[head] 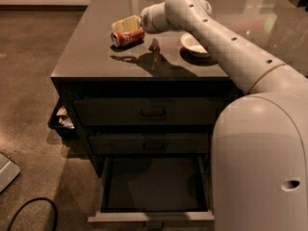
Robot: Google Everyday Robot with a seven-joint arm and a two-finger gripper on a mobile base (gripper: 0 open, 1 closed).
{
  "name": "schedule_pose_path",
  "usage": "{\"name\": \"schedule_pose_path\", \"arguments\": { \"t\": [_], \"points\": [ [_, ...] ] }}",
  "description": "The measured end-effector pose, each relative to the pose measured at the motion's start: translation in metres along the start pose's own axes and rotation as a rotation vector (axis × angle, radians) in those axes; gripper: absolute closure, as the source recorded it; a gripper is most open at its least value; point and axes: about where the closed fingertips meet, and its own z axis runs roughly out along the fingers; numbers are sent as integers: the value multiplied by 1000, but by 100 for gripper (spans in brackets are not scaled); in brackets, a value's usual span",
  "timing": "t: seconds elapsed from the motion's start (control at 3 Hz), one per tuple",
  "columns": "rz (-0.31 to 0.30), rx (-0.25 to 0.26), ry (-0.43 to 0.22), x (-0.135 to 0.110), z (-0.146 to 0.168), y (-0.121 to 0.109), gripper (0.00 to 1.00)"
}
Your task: Place coke can into bottom drawer
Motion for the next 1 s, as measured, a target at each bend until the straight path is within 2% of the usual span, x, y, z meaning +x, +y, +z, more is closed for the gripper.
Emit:
{"name": "schedule_pose_path", "arguments": {
  "t": [0.33, 1.0],
  "points": [
    [-28, -33, 1, 0, 6, 7, 0],
    [-66, -59, 27, 5, 19, 17, 0]
  ]
}}
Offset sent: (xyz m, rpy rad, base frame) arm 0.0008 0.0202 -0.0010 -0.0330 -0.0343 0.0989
